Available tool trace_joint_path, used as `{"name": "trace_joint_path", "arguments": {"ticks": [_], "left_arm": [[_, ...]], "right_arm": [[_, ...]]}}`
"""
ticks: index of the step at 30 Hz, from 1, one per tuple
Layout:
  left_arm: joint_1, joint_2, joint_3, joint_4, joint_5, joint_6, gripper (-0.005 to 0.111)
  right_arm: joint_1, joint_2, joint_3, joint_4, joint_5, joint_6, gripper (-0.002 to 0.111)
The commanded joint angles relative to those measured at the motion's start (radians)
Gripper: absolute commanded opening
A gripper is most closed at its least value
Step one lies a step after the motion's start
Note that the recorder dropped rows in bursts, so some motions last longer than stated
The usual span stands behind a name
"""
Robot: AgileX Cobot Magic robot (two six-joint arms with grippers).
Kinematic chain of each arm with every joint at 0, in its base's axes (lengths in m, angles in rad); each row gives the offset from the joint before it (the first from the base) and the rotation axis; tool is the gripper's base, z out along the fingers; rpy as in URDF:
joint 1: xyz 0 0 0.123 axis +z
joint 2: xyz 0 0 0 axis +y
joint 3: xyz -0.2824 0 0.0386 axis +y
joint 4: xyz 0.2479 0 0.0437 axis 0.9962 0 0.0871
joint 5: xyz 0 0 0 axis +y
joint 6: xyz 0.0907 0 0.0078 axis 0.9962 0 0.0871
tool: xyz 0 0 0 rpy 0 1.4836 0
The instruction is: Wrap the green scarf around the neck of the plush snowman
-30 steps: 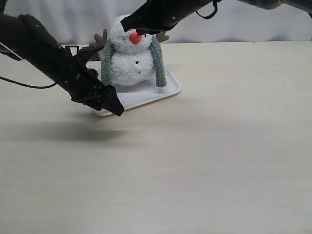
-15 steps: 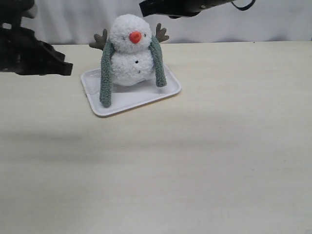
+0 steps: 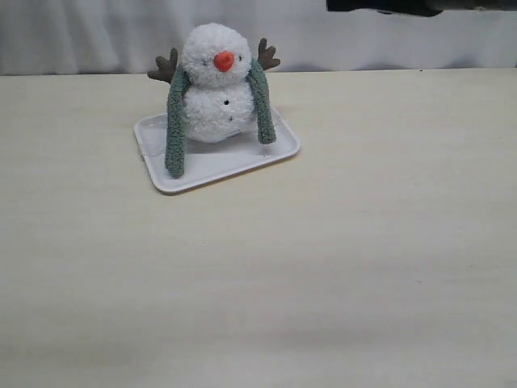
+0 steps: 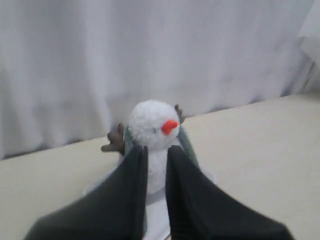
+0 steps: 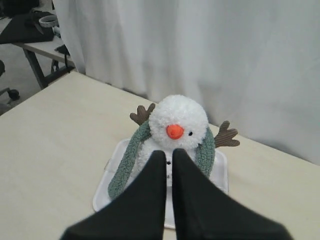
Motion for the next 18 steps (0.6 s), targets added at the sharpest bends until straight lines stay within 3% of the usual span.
{"name": "trace_joint_path", "arguments": {"ticks": [1, 9, 18], "left_arm": [[0.000, -0.155, 0.006, -0.007, 0.087, -0.011, 0.014], [0.000, -0.307, 0.006, 0.001, 0.155, 0.003, 0.014], [0.000, -0.334, 0.006, -0.001, 0.164, 0.003, 0.014]], "right_arm": [[-0.001, -0.103, 0.078, 0.007, -0.041, 0.002, 0.004], [-0.001, -0.192, 0.141, 0.032, -0.077, 0.002, 0.004], [-0.001, -0.392, 0.217, 0.032, -0.112, -0.008, 0.004]]}}
